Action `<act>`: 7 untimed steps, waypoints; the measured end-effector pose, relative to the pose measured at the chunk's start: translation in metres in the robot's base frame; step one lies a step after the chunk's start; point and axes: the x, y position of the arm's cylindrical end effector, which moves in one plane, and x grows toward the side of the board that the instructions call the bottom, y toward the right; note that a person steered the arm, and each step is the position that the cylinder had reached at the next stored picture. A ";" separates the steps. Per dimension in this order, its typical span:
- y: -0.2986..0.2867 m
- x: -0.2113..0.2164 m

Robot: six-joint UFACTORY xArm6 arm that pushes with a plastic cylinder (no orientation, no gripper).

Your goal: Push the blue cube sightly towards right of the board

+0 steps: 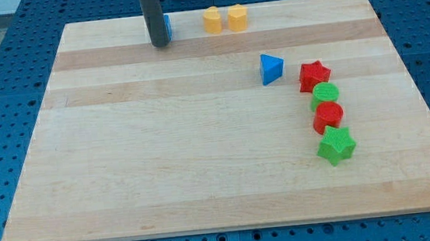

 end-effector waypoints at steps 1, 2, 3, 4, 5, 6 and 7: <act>0.000 -0.004; -0.015 -0.004; -0.033 -0.006; -0.041 -0.018; -0.041 -0.034; -0.029 -0.036; -0.015 -0.036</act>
